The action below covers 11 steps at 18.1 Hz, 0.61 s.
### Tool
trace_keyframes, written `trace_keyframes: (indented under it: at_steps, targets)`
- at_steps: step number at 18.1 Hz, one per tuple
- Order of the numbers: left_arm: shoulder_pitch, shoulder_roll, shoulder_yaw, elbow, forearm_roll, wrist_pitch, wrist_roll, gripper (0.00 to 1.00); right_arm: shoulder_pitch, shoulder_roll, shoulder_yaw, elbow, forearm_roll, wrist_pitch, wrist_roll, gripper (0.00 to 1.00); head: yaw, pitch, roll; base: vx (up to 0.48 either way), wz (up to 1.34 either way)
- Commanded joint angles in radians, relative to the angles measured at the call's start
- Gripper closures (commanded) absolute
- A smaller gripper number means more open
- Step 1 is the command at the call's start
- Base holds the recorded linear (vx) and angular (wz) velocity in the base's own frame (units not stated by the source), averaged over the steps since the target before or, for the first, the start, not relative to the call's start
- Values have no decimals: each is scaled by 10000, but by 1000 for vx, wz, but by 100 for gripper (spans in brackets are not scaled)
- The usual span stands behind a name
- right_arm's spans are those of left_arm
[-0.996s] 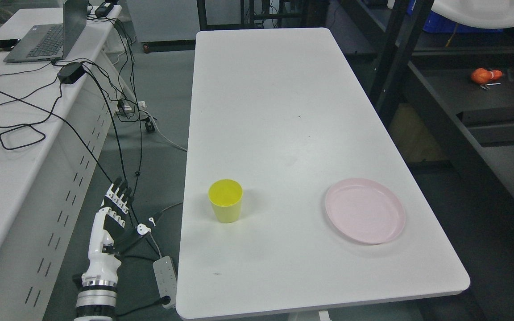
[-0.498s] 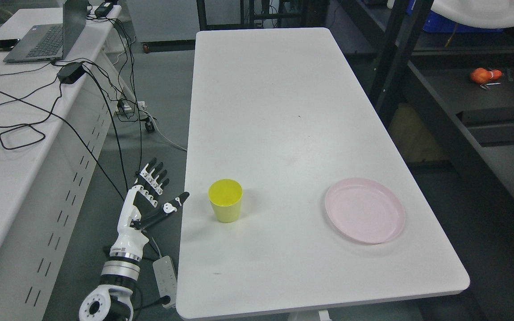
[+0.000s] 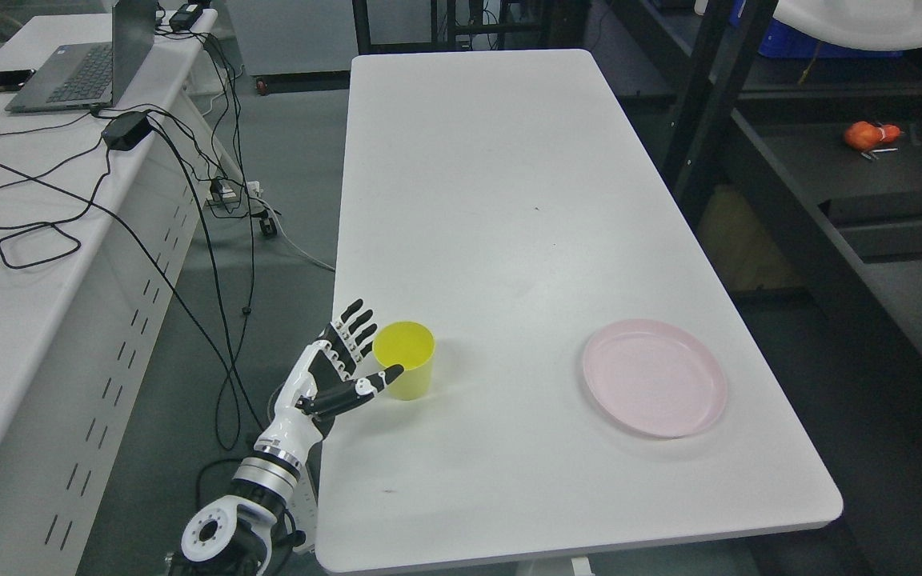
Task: Place yellow IKEA cup on middle right shelf
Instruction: 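Close the left hand fingers around the yellow cup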
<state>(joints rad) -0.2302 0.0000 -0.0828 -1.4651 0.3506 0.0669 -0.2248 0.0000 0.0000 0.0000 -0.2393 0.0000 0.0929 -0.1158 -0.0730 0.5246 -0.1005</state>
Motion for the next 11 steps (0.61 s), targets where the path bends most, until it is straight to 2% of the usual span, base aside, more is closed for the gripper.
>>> trace_keyframes:
  at_steps: [1,5,11]
  targets:
    - [-304,174,-308,1028,-8,159,8,4,138,-175,169,0,-245,7,-8,1,0,0,0,0,0]
    - [-658,174,-337,1244,-130,174,-68,4,138,-175,169,0,-245,7,-8,1,0,0,0,0,0]
    - [-949,174,-368,1520,-1511,205,-114,4,138,-175,169,0,-245,7,-8,1,0,0,0,0,0]
